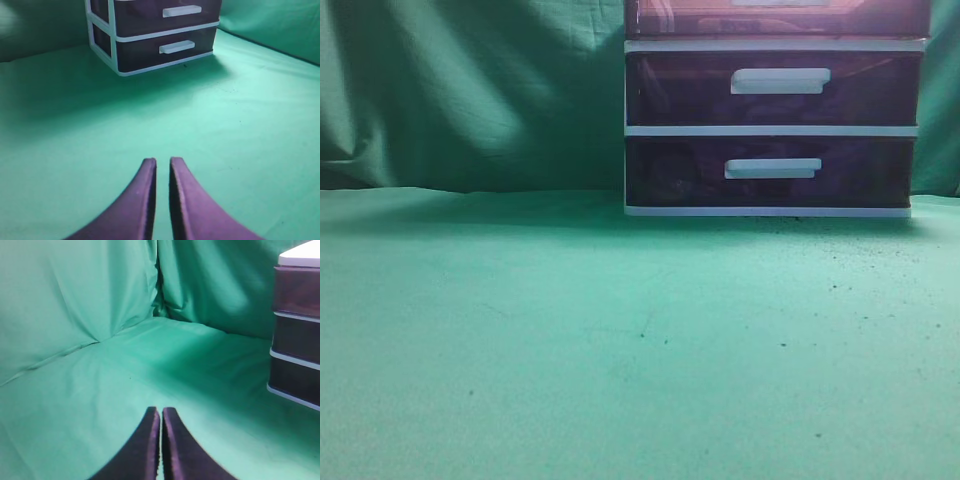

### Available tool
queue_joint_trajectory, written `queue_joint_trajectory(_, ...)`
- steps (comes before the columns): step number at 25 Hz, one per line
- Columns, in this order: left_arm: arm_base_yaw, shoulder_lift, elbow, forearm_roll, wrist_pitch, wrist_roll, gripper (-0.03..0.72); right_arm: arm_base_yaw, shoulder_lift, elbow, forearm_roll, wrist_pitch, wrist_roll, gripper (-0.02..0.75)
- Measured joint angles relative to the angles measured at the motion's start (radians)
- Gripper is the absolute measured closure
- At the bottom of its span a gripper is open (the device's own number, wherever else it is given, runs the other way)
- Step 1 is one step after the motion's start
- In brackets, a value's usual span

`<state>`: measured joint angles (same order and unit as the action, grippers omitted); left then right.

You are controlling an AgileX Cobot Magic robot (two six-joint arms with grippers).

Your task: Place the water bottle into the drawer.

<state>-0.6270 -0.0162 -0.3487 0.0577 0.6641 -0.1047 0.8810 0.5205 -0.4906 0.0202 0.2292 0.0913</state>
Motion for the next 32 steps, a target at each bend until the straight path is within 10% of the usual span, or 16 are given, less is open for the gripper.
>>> queue_joint_trajectory(27,0.0,0.0,0.2,0.0,-0.168,-0.002,0.631,-0.002,-0.025,0.02,0.002,0.035,0.0,0.691)
queue_joint_trajectory(32,0.0,0.0,0.2,0.0,-0.168,-0.002,0.631,-0.138,-0.144,0.02,-0.039,0.139,-0.048,0.691)
